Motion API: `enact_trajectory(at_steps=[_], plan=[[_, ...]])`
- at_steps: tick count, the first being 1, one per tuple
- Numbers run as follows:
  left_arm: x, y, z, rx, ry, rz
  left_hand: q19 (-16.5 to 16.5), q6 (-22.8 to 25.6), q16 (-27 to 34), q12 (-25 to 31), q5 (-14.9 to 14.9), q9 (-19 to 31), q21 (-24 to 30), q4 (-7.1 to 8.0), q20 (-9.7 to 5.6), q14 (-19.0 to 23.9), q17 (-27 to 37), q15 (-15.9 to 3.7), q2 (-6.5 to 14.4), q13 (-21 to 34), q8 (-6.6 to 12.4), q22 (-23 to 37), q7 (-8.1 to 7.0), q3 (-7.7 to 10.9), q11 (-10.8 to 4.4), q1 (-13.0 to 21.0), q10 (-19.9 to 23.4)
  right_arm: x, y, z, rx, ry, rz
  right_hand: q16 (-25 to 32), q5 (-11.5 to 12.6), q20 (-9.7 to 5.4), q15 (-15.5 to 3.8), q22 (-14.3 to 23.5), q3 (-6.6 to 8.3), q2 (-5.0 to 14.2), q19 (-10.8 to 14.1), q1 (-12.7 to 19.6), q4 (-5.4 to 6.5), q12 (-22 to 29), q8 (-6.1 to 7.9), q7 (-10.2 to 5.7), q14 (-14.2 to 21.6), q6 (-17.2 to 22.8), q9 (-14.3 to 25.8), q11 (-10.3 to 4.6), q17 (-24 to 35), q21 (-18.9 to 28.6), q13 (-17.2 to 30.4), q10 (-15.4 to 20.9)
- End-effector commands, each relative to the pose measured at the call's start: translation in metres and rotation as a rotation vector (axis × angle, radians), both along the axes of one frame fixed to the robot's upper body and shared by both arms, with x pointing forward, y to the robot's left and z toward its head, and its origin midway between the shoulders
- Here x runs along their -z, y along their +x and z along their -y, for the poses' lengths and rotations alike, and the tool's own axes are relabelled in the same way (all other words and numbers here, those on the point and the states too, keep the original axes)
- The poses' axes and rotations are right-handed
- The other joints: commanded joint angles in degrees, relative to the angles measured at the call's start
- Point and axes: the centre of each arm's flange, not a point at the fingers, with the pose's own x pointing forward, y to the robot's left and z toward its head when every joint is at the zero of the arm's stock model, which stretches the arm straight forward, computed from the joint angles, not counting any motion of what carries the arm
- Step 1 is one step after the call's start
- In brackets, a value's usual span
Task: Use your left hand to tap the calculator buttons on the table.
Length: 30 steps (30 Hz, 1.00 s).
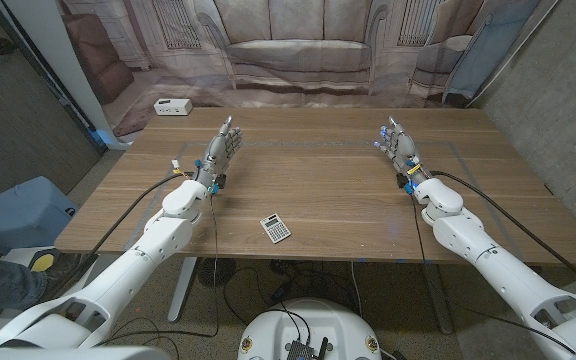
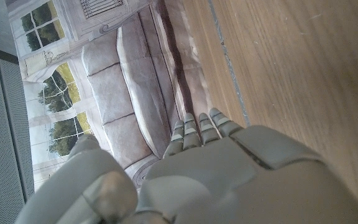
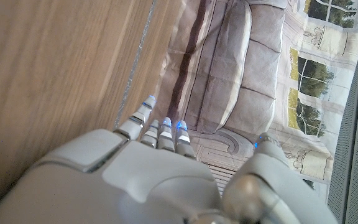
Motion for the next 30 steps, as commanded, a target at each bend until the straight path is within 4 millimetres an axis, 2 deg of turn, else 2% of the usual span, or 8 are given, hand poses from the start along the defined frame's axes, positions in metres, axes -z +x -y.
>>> enact_trajectory(at_steps=[1, 7, 14, 19, 30], plan=[[-0.005, -0.010, 0.007, -0.004, 0.034, 0.039, 0.6, 0.8, 0.4, 0.5, 0.3, 0.2, 0.4, -0.17, 0.45, 0.7, 0.3, 0.28, 0.0, -0.1, 0.45, 0.2, 0.20, 0.35, 0.09, 0.5, 1.0, 0.005, -0.004, 0.002, 0.024, -0.010, 0.016, 0.2, 0.3, 0.15, 0.54, 0.2, 0.46, -0.04, 0.5, 0.8, -0.11, 0.3, 0.35, -0.06, 0.2, 0.4, 0.1, 0.52, 0.3, 0.3, 0.2, 0.1], [-0.006, -0.016, 0.008, -0.008, 0.060, 0.074, 1.3, 1.7, 0.8, 0.9, 0.3, 0.2, 0.6, -0.28, 0.86, 1.8, 0.3, 0.11, 0.1, -0.6, 0.69, 0.2, 0.20, 0.28, -0.21, 0.5, 2.2, 0.008, -0.011, 0.004, 0.039, 0.001, 0.024, 0.2, 0.2, 0.21, 0.56, 0.2, 0.54, 0.09, 0.6, 1.0, -0.26, 0.3, 0.42, -0.11, 0.3, 0.6, 0.1, 0.63, 0.2, 0.2, 0.2, 0.3], [0.001, -0.024, 0.008, -0.008, 0.070, 0.122, 4.6, 6.1, 1.5, 2.0, 0.2, 0.3, 1.3, -0.69, 1.86, 5.8, 0.2, -0.37, 0.3, -1.7, 1.55, 0.2, -0.52, 0.09, -0.66, 0.7, 6.2, 0.014, -0.021, 0.004, 0.054, 0.004, 0.029, 0.2, 0.1, 0.30, 0.61, 0.2, 0.66, 0.30, 0.8, 1.3, -0.44, 0.3, 0.49, -0.15, 0.5, 0.9, 0.1, 0.59, 0.2, 0.0, 0.2, 0.5], [0.005, -0.032, 0.001, -0.017, 0.100, 0.114, 5.1, 7.4, 1.5, 2.2, 0.2, 0.3, 1.3, -0.83, 1.93, 6.8, 0.2, -0.11, 0.4, -2.0, 1.76, 0.2, -0.39, 0.05, -0.13, 0.8, 6.9, 0.014, -0.026, 0.003, 0.059, -0.003, 0.036, 0.1, 0.1, 0.35, 0.63, 0.2, 0.70, 0.40, 0.8, 1.4, -0.53, 0.3, 0.51, -0.19, 0.6, 1.1, 0.1, 0.66, 0.2, -0.1, 0.2, 0.7], [0.016, -0.049, -0.015, -0.031, 0.115, 0.099, 5.5, 7.8, 1.5, 2.3, 0.2, 0.3, 1.3, -0.97, 1.99, 7.5, 0.2, -0.17, 0.4, -2.2, 1.61, 0.2, -0.16, 0.01, -0.25, 0.8, 7.5, 0.007, -0.032, -0.002, 0.063, -0.017, 0.064, 0.1, 0.0, 0.37, 0.68, 0.3, 0.72, 0.54, 1.0, 1.5, -0.62, 0.2, 0.54, -0.20, 0.7, 1.3, 0.1, 0.71, 0.2, -0.2, 0.2, 0.8]])
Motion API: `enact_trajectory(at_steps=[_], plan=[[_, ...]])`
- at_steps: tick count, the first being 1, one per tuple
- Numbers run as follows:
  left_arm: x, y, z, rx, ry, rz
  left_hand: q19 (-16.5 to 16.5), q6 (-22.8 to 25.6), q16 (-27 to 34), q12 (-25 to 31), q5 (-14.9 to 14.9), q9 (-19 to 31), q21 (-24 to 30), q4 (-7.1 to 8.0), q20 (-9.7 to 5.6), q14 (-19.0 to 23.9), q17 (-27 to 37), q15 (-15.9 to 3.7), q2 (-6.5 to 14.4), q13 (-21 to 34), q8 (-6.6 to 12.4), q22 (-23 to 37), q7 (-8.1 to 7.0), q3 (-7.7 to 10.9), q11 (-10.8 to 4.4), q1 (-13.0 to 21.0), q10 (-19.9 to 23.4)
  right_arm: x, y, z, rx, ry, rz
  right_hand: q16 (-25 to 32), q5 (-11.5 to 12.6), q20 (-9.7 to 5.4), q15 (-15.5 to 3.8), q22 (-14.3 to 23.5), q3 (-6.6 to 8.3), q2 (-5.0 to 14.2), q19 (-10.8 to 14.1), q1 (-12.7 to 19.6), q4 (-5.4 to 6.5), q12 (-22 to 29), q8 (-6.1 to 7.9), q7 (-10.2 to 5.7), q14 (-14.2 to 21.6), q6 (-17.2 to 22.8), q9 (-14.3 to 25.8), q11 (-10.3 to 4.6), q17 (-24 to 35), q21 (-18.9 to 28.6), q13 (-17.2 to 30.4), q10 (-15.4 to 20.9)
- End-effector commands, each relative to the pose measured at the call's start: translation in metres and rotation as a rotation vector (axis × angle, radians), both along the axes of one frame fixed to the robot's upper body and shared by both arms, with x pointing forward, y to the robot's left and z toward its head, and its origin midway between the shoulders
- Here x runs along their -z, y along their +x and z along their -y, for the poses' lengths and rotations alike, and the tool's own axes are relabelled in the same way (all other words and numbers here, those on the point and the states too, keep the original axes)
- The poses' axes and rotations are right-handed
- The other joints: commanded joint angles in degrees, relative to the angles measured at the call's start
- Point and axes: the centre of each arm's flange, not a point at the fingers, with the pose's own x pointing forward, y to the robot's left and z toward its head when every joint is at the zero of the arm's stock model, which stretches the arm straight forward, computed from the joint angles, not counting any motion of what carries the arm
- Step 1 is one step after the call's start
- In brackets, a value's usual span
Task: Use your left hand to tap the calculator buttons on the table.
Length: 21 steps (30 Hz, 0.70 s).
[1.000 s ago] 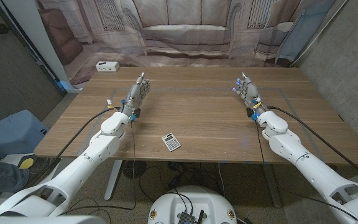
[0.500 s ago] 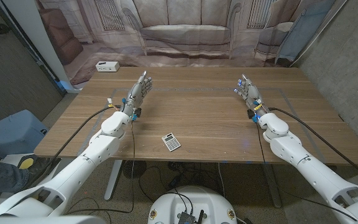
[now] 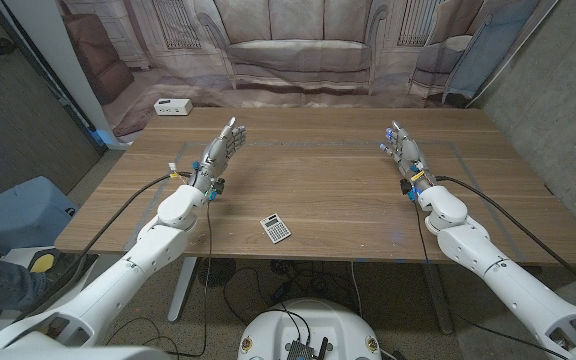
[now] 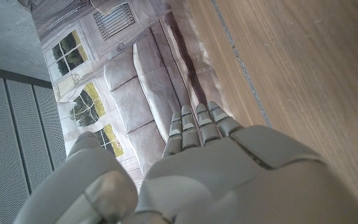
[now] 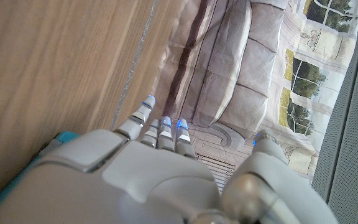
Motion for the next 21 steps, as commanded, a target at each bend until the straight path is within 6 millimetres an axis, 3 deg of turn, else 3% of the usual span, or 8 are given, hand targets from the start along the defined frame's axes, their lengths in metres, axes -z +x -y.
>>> enact_trajectory(at_steps=[1, 9, 21], plan=[[0.011, -0.019, -0.016, -0.016, 0.026, -0.005, 0.9, 0.5, 0.1, 0.5, 0.1, 0.1, 0.4, -0.27, -0.03, 0.7, 0.3, -0.08, 0.1, 0.1, 0.06, 0.2, -0.24, 0.26, 0.00, 0.5, 0.4, -0.004, -0.009, -0.005, 0.009, -0.015, 0.027, 0.1, 0.0, 0.06, 0.37, 0.3, 0.25, -0.06, 0.7, 0.4, -0.16, 0.2, 0.32, 0.14, 0.3, 0.4, 0.1, 0.19, 0.2, -0.2, 0.2, 0.3], [0.018, -0.026, -0.026, -0.023, 0.030, -0.002, 1.0, 0.8, 0.0, 0.6, 0.1, 0.1, 0.4, -0.35, 0.18, 1.0, 0.3, -0.04, 0.1, 0.0, -0.01, 0.2, -0.19, 0.21, -0.11, 0.6, 0.7, -0.005, -0.011, -0.007, 0.023, -0.001, 0.059, 0.1, -0.1, 0.15, 0.42, 0.3, 0.26, 0.02, 0.8, 0.5, -0.23, 0.2, 0.33, 0.10, 0.5, 0.5, 0.1, 0.24, 0.2, -0.3, 0.2, 0.5], [0.032, -0.038, -0.023, -0.049, 0.031, 0.015, 1.4, 2.5, 0.1, 0.8, 0.1, 0.1, 0.2, -0.56, 0.62, 2.4, 0.3, -0.45, 0.1, -0.2, 0.22, 0.2, -0.40, 0.06, -0.11, 0.6, 2.0, -0.005, -0.012, 0.001, 0.020, 0.000, 0.056, 0.3, -0.2, 0.18, 0.34, 0.3, 0.60, 0.74, 1.6, 1.1, -0.57, 0.4, 0.67, 0.03, 1.5, 1.9, 0.1, 0.26, 0.2, -0.5, 0.2, 1.5]])
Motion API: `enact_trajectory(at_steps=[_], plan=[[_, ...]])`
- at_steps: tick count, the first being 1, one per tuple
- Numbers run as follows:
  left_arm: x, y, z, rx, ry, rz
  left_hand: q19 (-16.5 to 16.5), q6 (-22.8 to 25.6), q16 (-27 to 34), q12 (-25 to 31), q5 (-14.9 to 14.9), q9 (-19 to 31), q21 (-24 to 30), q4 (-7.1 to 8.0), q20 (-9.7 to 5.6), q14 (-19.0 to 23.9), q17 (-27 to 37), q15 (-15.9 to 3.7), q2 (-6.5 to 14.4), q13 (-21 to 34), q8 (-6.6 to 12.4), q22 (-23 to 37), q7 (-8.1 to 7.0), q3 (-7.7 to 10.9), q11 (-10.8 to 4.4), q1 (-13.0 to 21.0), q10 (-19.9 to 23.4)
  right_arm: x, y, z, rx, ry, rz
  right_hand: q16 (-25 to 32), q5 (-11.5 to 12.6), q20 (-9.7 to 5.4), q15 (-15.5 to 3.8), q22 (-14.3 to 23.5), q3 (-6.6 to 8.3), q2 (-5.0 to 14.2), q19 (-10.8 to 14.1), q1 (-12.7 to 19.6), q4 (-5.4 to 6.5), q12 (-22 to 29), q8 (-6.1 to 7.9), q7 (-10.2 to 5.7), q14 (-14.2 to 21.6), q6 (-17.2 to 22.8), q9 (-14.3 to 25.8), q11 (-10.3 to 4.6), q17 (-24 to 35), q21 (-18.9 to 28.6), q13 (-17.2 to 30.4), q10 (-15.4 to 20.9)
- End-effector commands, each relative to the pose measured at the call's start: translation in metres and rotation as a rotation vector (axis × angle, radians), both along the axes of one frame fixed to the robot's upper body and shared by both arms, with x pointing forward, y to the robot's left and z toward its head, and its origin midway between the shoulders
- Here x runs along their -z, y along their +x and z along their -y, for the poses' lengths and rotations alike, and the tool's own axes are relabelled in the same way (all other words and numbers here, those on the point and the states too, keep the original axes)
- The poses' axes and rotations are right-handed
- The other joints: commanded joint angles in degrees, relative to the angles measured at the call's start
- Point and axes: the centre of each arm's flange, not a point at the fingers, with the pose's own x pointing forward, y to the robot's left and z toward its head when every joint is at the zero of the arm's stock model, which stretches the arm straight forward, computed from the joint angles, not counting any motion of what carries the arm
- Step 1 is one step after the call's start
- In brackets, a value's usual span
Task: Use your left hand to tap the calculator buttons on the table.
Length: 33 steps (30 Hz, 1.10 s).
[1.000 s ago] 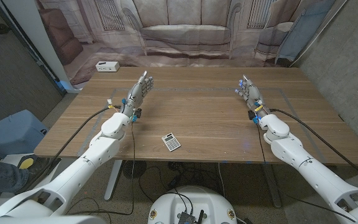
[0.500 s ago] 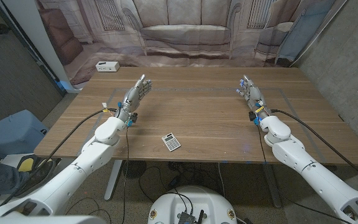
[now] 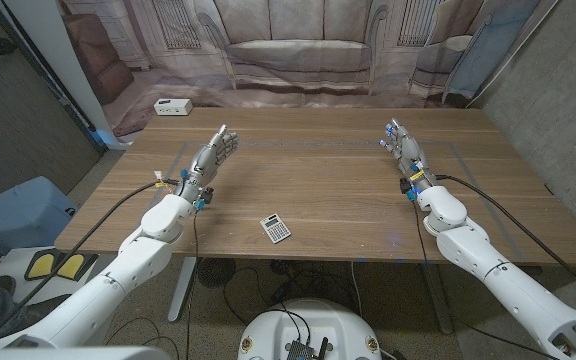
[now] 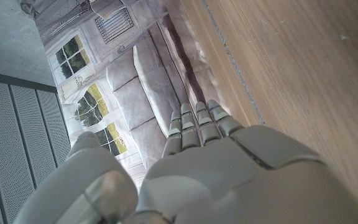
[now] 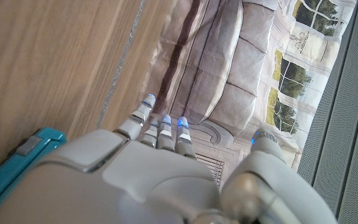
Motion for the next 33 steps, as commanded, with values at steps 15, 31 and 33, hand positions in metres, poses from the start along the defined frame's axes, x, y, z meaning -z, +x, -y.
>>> enact_trajectory(at_steps=[15, 31, 33], plan=[[0.034, -0.037, 0.005, -0.035, 0.039, -0.001, 1.5, 1.6, 0.1, 0.4, 0.1, 0.1, 0.4, -0.69, 0.29, 1.7, 0.3, -0.13, 0.0, 0.0, 0.10, 0.2, -0.06, 0.08, -0.16, 0.8, 1.4, 0.003, -0.006, 0.016, 0.002, -0.006, 0.000, 0.2, -0.4, 0.05, 0.15, 0.3, 0.28, 0.53, 0.6, 0.9, -0.36, 0.3, 0.17, -0.01, 0.4, 0.6, 0.1, 0.17, 0.2, -0.3, 0.2, 0.7], [0.048, -0.069, -0.002, -0.062, 0.058, 0.034, 3.0, 2.4, 0.1, 0.5, 0.1, 0.2, 0.7, -0.99, 0.67, 2.9, 0.3, -0.05, -0.2, -0.1, -0.02, 0.2, 0.03, -0.14, -0.21, 0.9, 2.4, 0.008, -0.010, 0.018, 0.003, 0.008, 0.005, 0.1, -0.5, 0.13, 0.13, 0.3, 0.21, 0.61, 0.7, 1.0, -0.49, 0.2, 0.10, -0.03, 0.5, 0.8, 0.1, 0.17, 0.2, -0.6, 0.3, 0.8], [0.051, -0.071, -0.002, -0.061, 0.057, 0.037, 3.4, 2.6, 0.0, 0.5, 0.1, 0.2, 0.7, -1.03, 0.63, 3.0, 0.3, -0.05, -0.3, -0.1, -0.03, 0.2, 0.08, -0.17, -0.18, 0.9, 2.4, 0.009, -0.010, 0.017, 0.002, 0.011, 0.005, 0.1, -0.6, 0.15, 0.15, 0.3, 0.21, 0.62, 0.7, 1.0, -0.50, 0.2, 0.09, -0.02, 0.6, 0.8, 0.1, 0.12, 0.2, -0.6, 0.3, 0.8]])
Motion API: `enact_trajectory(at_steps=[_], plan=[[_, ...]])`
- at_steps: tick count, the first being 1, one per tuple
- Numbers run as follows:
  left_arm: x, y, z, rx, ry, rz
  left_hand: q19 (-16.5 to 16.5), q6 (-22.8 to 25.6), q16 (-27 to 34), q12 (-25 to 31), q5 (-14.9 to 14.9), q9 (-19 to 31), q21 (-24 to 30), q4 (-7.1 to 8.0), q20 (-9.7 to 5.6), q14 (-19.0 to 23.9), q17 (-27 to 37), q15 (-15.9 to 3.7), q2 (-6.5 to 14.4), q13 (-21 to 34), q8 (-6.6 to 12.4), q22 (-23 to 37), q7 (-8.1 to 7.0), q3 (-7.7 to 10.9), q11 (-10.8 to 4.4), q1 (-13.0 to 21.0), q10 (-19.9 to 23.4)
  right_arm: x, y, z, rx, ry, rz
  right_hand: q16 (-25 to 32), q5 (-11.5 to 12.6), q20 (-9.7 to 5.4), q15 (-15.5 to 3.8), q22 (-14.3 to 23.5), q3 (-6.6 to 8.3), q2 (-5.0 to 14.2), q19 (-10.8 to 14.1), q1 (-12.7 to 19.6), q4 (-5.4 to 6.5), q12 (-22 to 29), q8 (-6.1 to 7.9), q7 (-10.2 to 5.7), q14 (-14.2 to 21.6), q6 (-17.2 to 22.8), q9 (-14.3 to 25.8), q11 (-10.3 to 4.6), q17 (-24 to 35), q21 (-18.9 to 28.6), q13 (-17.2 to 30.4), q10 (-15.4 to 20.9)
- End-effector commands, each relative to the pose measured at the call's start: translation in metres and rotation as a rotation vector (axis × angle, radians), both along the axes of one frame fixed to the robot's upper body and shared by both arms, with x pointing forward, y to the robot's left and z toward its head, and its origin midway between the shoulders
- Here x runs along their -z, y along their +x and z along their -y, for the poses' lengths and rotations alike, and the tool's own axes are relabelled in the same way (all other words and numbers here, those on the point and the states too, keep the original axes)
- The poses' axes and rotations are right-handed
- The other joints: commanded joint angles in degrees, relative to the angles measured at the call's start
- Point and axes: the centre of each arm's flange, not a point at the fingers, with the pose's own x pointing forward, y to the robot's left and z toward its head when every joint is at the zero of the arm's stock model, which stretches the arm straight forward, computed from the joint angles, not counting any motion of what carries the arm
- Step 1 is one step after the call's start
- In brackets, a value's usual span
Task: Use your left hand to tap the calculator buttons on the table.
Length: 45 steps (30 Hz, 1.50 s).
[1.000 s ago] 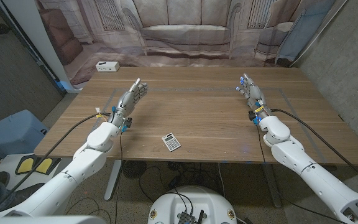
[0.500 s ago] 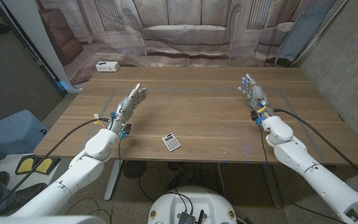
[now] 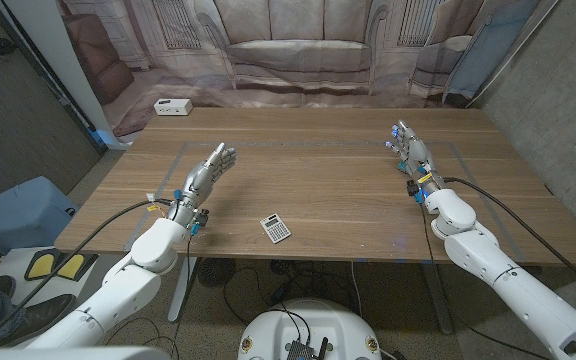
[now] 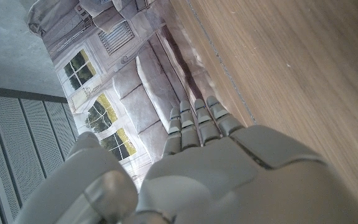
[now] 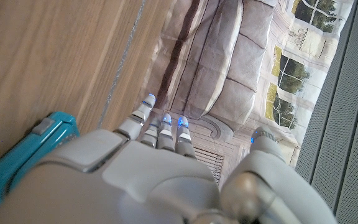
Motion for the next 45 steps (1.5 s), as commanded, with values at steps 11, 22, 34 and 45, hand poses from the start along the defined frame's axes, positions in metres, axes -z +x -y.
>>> enact_trajectory(at_steps=[11, 22, 34, 45], plan=[[0.024, -0.028, -0.005, -0.011, 0.020, 0.028, 1.7, 1.3, -0.1, 0.5, 0.0, 0.2, 0.3, -0.63, 0.24, 1.1, 0.3, 0.16, -0.2, 0.1, -0.01, 0.2, 0.30, -0.13, 0.27, 0.7, 1.1, 0.003, -0.007, 0.001, 0.004, 0.006, 0.022, 0.0, -0.3, 0.02, 0.19, 0.3, 0.01, 0.01, 0.5, 0.3, -0.42, 0.1, 0.06, 0.32, 0.6, 0.7, 0.1, 0.26, 0.2, -0.3, 0.3, 0.4], [0.029, -0.047, -0.009, -0.031, 0.025, 0.030, 2.7, 2.1, 0.0, 0.6, 0.1, 0.2, 0.4, -0.84, 0.31, 2.0, 0.3, 0.00, -0.4, 0.1, -0.01, 0.2, 0.39, -0.36, 0.39, 0.7, 2.0, -0.001, -0.008, 0.011, -0.007, -0.027, 0.036, 0.0, -0.4, 0.06, 0.09, 0.3, -0.10, 0.01, 0.6, 0.2, -0.46, 0.1, 0.04, 0.43, 0.8, 0.9, 0.1, 0.16, 0.3, -0.5, 0.3, 0.6], [0.031, -0.059, -0.008, -0.041, 0.014, 0.018, 3.9, 3.2, 0.0, 0.8, 0.1, 0.2, 0.4, -1.03, 0.65, 3.1, 0.3, -0.25, -0.8, 0.1, 0.06, 0.2, 0.56, -0.66, 0.40, 0.7, 3.3, 0.004, -0.010, 0.014, -0.029, 0.026, 0.034, 0.1, -0.5, 0.05, 0.09, 0.3, -0.21, -0.02, 0.9, 0.2, -0.54, 0.1, 0.07, 0.56, 1.1, 1.3, 0.1, 0.38, 0.3, -0.6, 0.3, 1.1], [0.032, -0.061, -0.018, -0.021, 0.054, 0.000, 4.6, 4.0, 0.0, 0.8, 0.2, 0.3, 0.4, -1.14, 0.87, 3.8, 0.3, -0.05, -1.0, 0.1, 0.08, 0.2, 0.62, -0.90, 0.60, 0.7, 3.9, 0.004, -0.022, 0.007, -0.002, 0.018, 0.025, 0.0, -0.5, 0.08, 0.05, 0.3, -0.31, -0.01, 1.0, 0.1, -0.57, 0.0, -0.01, 0.60, 1.1, 1.3, 0.1, 0.39, 0.4, -0.8, 0.3, 1.1]])
